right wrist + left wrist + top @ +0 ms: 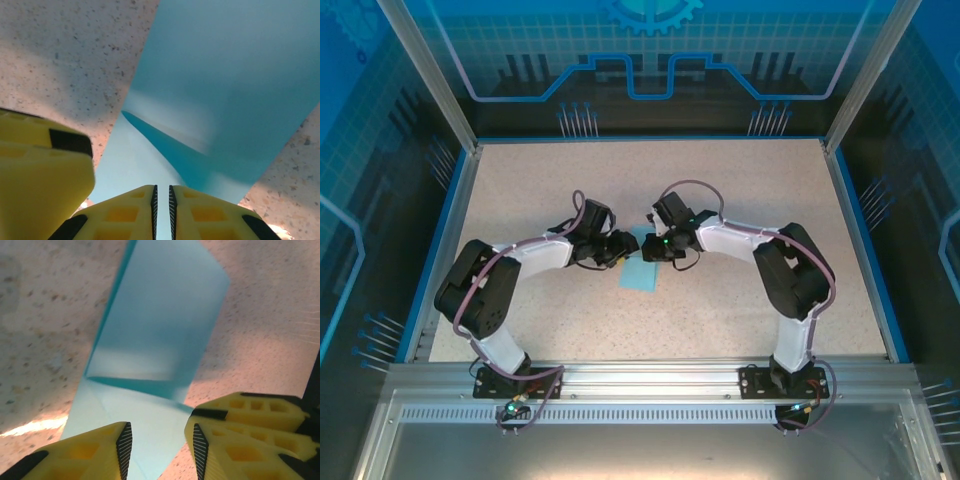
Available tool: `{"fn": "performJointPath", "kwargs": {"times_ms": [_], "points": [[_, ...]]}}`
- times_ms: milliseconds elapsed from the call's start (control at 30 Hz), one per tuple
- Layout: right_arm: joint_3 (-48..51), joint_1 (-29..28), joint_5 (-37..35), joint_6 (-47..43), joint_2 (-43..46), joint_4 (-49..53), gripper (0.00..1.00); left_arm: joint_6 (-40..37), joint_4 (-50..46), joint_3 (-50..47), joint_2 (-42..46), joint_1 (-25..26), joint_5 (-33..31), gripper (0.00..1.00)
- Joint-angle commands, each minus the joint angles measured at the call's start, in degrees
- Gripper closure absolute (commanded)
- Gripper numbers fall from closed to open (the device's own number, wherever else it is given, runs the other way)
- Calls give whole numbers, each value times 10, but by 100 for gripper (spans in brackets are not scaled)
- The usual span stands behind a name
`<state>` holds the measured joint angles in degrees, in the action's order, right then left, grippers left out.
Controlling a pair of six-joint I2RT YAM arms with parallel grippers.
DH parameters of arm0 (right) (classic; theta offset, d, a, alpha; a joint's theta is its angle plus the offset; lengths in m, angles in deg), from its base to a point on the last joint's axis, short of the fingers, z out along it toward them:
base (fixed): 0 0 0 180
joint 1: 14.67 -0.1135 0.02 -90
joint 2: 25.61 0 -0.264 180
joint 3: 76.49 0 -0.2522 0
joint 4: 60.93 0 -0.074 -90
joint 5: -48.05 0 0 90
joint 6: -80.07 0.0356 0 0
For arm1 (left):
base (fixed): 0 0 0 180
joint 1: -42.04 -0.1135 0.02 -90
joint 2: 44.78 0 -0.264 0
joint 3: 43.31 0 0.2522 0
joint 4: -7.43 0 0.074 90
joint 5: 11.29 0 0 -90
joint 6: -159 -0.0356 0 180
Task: Fold a paper plane with a square sheet of paper (pick it up from the middle)
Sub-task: Turn over the paper at the center of the table.
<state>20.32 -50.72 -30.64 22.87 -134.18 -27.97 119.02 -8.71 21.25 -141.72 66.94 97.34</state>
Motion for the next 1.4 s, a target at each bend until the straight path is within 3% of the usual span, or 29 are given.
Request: {"fn": "performJointPath", "kwargs": {"times_ms": [0, 833, 1367], "points": [[-12, 7, -4, 2, -17, 22, 83, 19, -1, -16, 10, -3, -1, 60], [10, 26, -9, 32, -57, 20, 85, 16, 10, 10, -58, 6, 54, 59], [12, 28, 4, 38, -58, 11, 86, -3, 26, 27, -76, 7, 60, 79]]}}
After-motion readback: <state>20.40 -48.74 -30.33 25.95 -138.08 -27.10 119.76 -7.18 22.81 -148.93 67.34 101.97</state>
